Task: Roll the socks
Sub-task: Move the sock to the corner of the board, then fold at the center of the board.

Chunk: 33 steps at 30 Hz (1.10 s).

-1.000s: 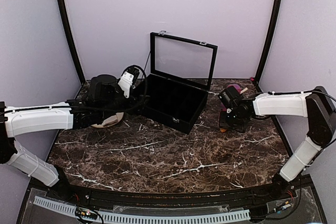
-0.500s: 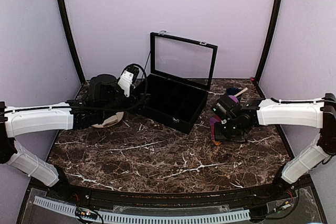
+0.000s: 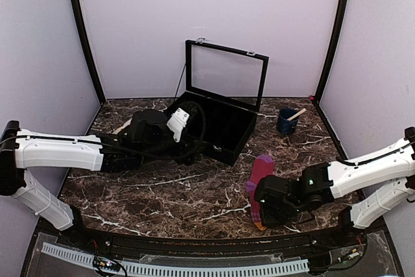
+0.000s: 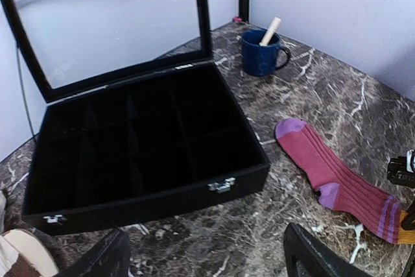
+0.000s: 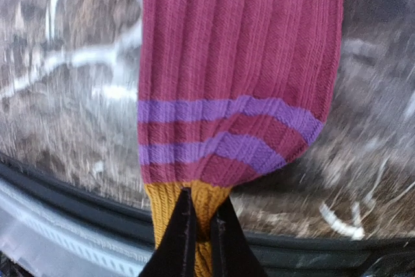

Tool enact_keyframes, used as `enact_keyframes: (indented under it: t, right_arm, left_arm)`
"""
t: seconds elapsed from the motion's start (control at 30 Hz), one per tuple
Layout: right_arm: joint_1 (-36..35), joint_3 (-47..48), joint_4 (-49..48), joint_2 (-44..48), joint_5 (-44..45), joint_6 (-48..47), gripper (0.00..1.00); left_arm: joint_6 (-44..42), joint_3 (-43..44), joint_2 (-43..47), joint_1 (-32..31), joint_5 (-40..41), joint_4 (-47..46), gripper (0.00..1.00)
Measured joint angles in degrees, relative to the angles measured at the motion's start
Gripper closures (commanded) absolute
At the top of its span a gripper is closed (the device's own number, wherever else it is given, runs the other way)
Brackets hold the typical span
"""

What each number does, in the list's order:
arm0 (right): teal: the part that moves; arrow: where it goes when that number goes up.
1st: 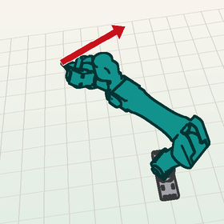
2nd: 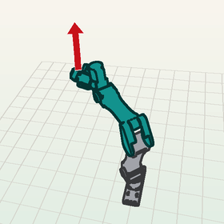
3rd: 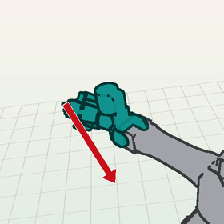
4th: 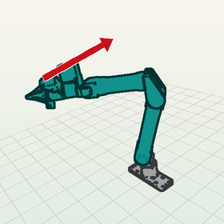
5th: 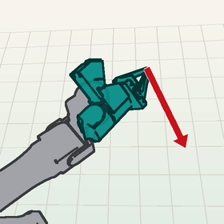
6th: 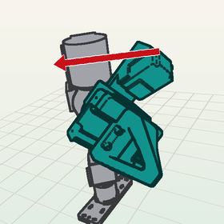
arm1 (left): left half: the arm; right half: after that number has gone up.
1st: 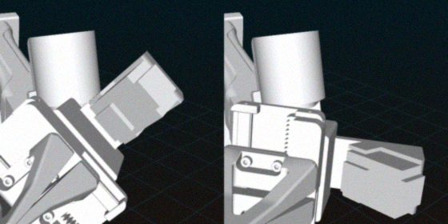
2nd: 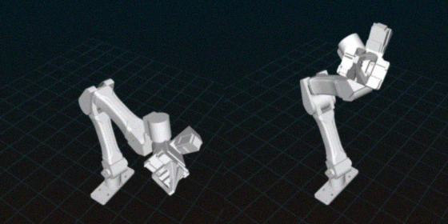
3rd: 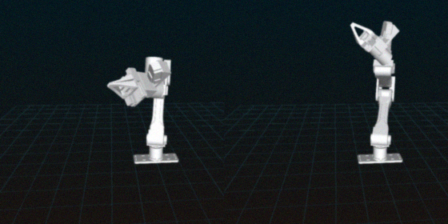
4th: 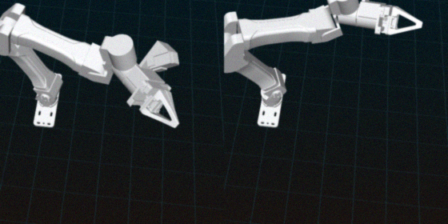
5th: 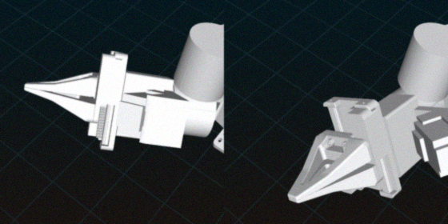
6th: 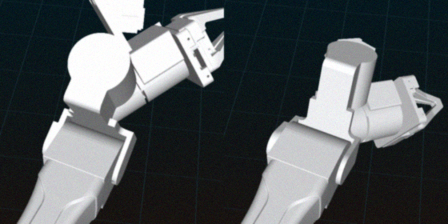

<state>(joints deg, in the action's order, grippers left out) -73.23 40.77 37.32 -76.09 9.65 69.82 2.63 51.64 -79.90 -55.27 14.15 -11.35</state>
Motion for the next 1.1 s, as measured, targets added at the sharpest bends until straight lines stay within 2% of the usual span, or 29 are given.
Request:
enact_keyframes:
  t: [0.17,0.47,0.67,1.1]
  right_arm:
    - [-8.6,-1.8,0.2,3.9,-0.7,7.5,0.94]
    - [-22.8,-6.5,0.5,17.8,2.2,21.4,0.93]
    - [-24.0,-5.3,3.4,18.5,4.2,24.2,0.9]
    - [-22.6,3.1,9.7,17.3,8.4,28.1,0.89]
  left_arm:
    - [0.3,2.8,-6.9,-6.4,0.3,1.2,0.17]
    - [3.1,12.6,-19.7,-18.1,0.3,2.4,0.18]
    - [6.6,13.5,-23.6,-21.4,-0.5,2.1,0.19]
    - [5.3,12.9,-29.0,-20.7,-3.5,-0.7,0.18]
